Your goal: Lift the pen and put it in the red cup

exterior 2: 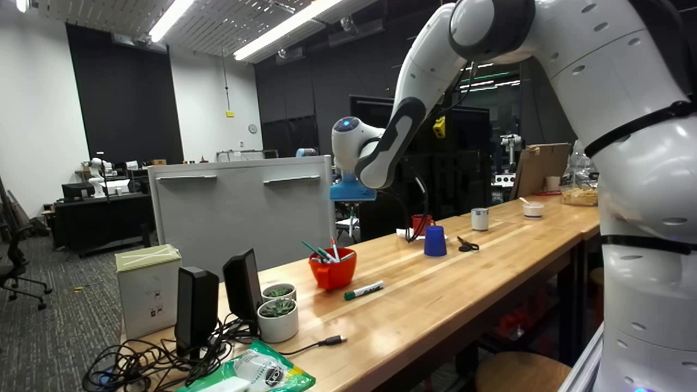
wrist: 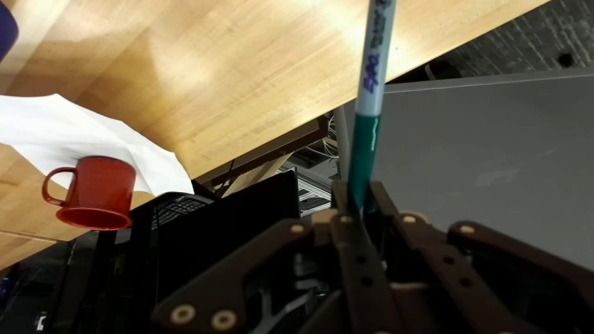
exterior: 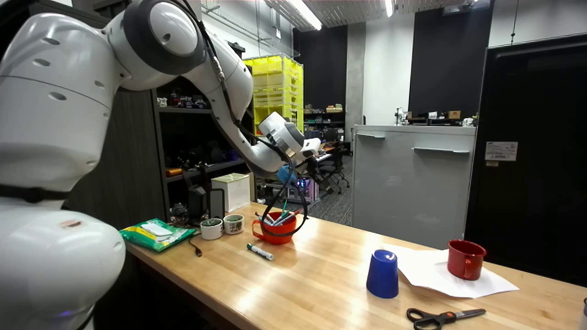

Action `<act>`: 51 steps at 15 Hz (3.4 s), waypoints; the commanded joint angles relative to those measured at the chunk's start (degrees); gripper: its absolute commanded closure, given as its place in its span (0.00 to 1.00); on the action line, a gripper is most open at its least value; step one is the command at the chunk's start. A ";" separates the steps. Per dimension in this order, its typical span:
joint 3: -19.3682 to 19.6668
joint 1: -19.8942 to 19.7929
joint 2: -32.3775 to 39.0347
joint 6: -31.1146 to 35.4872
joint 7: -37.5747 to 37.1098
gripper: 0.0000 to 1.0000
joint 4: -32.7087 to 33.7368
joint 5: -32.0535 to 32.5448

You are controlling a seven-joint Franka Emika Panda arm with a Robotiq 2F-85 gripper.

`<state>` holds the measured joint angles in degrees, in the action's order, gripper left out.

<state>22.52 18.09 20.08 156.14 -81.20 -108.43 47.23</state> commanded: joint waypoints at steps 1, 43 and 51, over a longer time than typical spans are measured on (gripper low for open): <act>1.01 2.27 -3.46 -0.04 -3.82 0.97 -4.18 3.99; -0.02 4.99 -2.36 -2.75 -7.91 0.19 -8.96 7.09; -8.84 -4.05 -8.15 -2.09 -1.69 0.00 -13.37 2.12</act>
<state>21.15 20.93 17.48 154.12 -88.23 -116.94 53.54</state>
